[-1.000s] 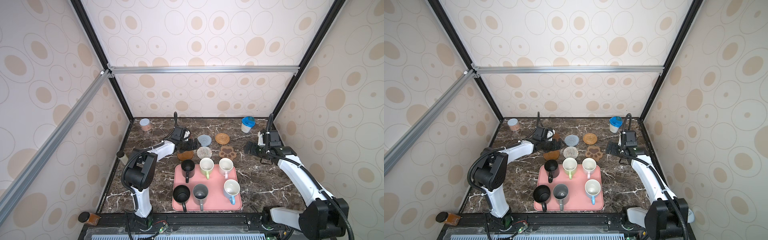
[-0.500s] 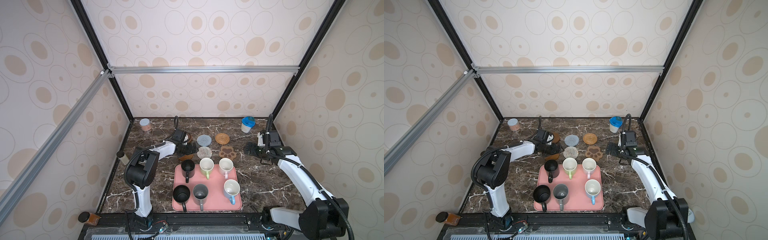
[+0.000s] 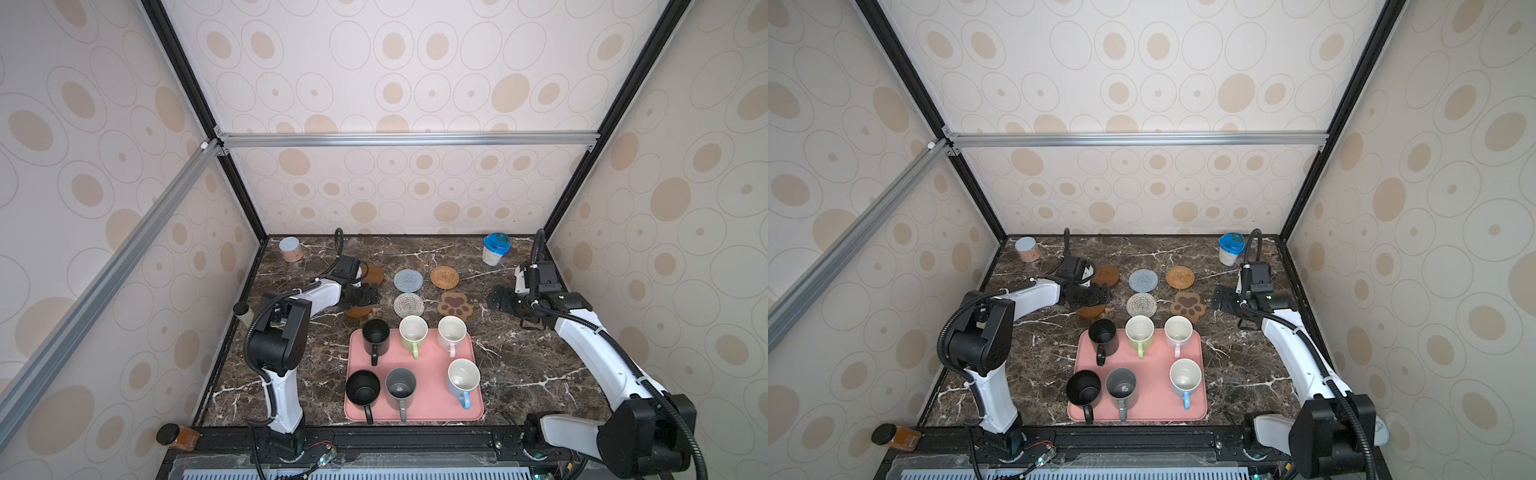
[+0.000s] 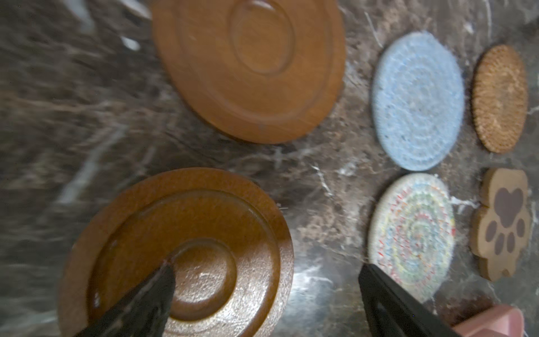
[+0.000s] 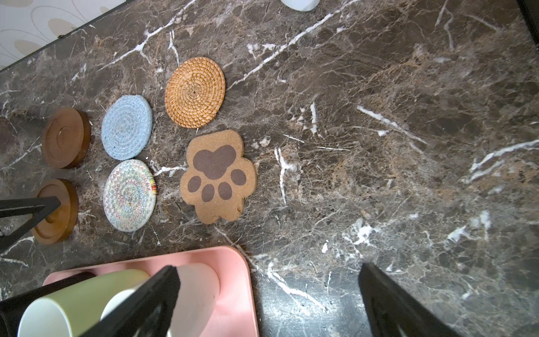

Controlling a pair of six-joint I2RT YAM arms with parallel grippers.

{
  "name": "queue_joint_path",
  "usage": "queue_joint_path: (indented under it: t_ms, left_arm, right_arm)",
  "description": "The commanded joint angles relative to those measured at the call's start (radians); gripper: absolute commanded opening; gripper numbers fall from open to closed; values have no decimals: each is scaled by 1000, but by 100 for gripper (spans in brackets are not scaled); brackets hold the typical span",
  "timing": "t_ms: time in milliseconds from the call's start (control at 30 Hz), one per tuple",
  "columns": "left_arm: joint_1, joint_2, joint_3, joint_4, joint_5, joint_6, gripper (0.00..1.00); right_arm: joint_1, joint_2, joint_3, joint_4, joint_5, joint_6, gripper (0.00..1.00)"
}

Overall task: Place cups on coasters
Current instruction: Move the coaster to the top-left of the table.

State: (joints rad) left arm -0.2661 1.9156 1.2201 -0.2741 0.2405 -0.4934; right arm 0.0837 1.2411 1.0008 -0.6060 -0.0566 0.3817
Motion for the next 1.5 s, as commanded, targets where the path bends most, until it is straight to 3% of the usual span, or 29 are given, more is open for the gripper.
queue_joint_path:
  t_ms: [0, 533, 1467]
  left_arm:
    - [63, 57, 13, -153, -111, 66, 100]
    - [227, 126, 114, -186, -204, 123, 100]
    - [197, 56, 168, -186, -121, 135, 100]
  right_arm:
    - [0, 6, 5, -22, -5, 22, 100]
    - [1, -31, -4, -37, 8, 36, 100]
    - [1, -48, -30, -39, 31, 49, 100]
